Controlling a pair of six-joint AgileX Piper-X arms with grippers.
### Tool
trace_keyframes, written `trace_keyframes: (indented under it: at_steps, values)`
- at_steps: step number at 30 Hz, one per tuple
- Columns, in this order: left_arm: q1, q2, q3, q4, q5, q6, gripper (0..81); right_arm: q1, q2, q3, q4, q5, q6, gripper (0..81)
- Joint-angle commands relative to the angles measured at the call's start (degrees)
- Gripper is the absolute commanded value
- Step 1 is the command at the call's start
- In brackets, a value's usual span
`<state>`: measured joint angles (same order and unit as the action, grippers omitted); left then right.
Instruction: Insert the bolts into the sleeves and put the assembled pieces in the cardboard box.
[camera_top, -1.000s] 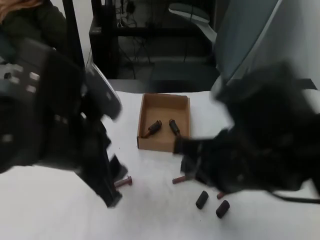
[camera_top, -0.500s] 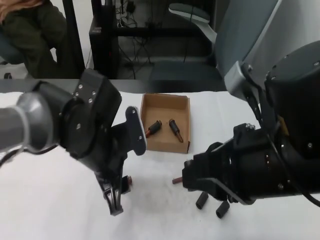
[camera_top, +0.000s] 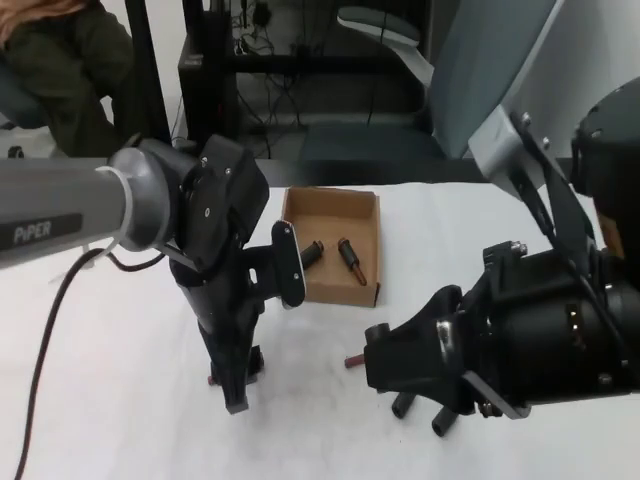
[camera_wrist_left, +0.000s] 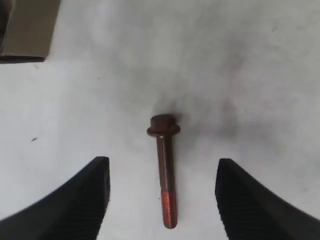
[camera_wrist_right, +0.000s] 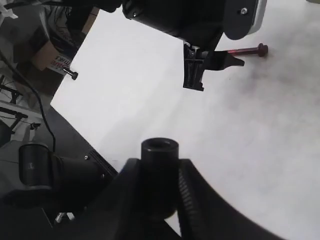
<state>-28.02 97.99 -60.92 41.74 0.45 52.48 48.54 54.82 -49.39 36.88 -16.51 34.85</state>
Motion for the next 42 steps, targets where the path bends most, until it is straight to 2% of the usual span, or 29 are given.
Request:
trace_keyframes:
  at_steps: [1,17,18,19,20,21,22,28,31,35,38,42]
  values:
    - [0.3,0.4,-0.7,-0.4,2.3,-1.1,57.8,-0.2,-1.1,-0.4,-0.6,-0.5,-0.6,0.6]
    - [0.1,8.4,-0.8,-2.9,0.5,-2.8,56.8,-0.2,-3.5,-0.4,-0.6,-2.7,-0.6,0.6]
    - [0.1,8.4,-0.8,-2.9,0.4,-2.8,52.5,-0.2,-3.5,-0.4,-0.6,-2.7,-0.6,0.6]
    - [0.1,8.4,-0.8,-2.9,-0.1,-2.8,43.7,-0.2,-3.5,-0.4,-0.6,-2.7,-0.6,0.6]
    - [0.1,8.4,-0.8,-2.9,-0.4,-2.8,30.7,-0.2,-3.5,-0.4,-0.6,-2.7,-0.6,0.6]
    - [0.1,8.4,-0.8,-2.7,-1.1,-2.8,13.3,-0.2,-3.5,-0.4,-0.6,-2.7,-0.6,0.6]
    - [0.1,8.4,-0.9,-2.2,-1.2,-2.8,2.7,-0.2,-3.5,-0.4,-0.6,-2.7,-0.6,0.6]
    - [0.1,8.2,-1.9,1.1,-1.4,-4.1,1.8,-0.2,-3.5,-0.4,-0.6,-2.4,-0.8,0.6]
    - [0.1,7.3,-3.5,4.2,-3.8,-7.7,1.8,-0.2,-3.5,-0.4,-0.6,-1.6,-1.0,0.6]
    - [0.1,1.6,-5.3,5.5,-3.8,-12.4,1.8,-0.2,-3.5,-0.1,0.1,-0.3,-6.1,0.6]
    - [0.1,-6.6,-6.4,2.0,1.8,-22.0,1.8,-0.2,-3.5,0.7,0.5,4.8,-11.5,0.6]
    - [1.6,-20.2,-5.4,-7.2,13.6,-40.0,1.8,-0.2,-3.5,2.6,1.4,18.3,-19.6,0.6]
